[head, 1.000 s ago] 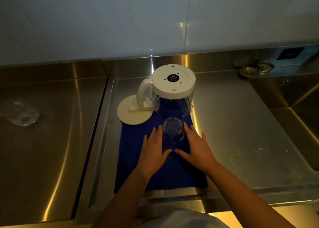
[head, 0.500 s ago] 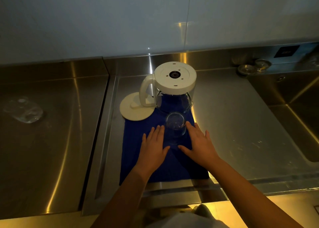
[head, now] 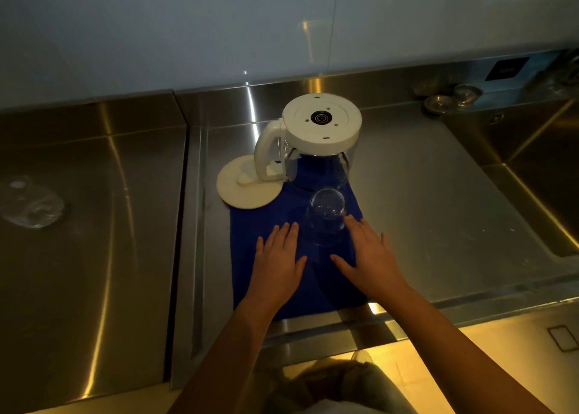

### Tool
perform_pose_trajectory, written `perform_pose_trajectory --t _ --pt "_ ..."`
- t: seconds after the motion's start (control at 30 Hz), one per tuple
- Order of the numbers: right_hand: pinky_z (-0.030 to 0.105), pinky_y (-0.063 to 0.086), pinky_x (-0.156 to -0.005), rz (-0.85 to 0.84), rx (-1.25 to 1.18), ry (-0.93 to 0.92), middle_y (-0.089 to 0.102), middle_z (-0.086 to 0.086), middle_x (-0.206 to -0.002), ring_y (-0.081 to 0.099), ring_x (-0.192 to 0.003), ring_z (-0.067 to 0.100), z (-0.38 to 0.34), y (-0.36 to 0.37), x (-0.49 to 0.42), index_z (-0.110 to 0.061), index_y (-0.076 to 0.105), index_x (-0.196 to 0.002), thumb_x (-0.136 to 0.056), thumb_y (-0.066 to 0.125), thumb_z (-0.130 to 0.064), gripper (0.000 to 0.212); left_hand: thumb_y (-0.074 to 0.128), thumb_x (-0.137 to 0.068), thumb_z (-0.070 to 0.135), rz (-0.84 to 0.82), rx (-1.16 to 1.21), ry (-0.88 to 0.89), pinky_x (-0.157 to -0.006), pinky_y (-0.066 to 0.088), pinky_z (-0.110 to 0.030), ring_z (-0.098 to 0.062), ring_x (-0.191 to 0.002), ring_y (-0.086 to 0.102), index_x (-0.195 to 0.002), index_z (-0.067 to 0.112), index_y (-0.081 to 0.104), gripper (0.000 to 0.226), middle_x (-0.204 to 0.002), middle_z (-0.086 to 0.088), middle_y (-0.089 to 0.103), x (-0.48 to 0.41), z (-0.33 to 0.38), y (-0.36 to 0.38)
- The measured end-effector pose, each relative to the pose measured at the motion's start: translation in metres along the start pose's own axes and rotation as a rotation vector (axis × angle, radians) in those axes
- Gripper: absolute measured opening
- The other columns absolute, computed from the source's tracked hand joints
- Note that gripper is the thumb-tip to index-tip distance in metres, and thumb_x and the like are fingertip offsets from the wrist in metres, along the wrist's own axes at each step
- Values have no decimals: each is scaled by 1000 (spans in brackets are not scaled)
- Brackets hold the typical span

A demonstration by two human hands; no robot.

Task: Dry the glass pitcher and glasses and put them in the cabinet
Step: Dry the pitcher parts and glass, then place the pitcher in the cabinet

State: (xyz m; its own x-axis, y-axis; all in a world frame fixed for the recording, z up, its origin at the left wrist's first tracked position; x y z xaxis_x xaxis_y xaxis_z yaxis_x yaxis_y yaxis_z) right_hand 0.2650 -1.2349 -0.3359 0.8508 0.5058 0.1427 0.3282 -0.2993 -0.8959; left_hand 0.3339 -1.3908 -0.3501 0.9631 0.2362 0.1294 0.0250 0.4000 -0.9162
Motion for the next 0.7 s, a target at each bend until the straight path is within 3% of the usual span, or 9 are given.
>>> perform_pose_trajectory --t 0.37,0.7 --pt "42 1 -115 -6 78 -7 11 -3 -155 1 -143 17 -28 11 25 -23 11 -147 -92 47 -42 68 37 -98 33 -12 -93 55 -114 2 -40 -20 -143 4 -147 17 8 60 -155 -4 11 20 -10 -3" --pt "42 -3 -114 -13 137 -119 5 -3 -156 -5 -143 17 -30 9 59 -23 10 -147 -93 46 -42 68 37 -98 31 24 -171 15 -114 1 -40 -20 -143 2 -147 17 8 59 -156 -3 9 66 12 -7"
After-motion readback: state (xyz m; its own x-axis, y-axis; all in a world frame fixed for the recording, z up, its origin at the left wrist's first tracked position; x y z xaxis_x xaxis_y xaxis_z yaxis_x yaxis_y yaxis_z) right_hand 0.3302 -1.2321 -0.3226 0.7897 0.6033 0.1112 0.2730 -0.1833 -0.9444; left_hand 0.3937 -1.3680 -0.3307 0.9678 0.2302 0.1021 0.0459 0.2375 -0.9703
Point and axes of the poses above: each hand's wrist, its own x-axis away from the middle knuckle, its own y-axis out of the palm, z = x × y, the point moved 1 cm from there along -x, towards the middle knuckle
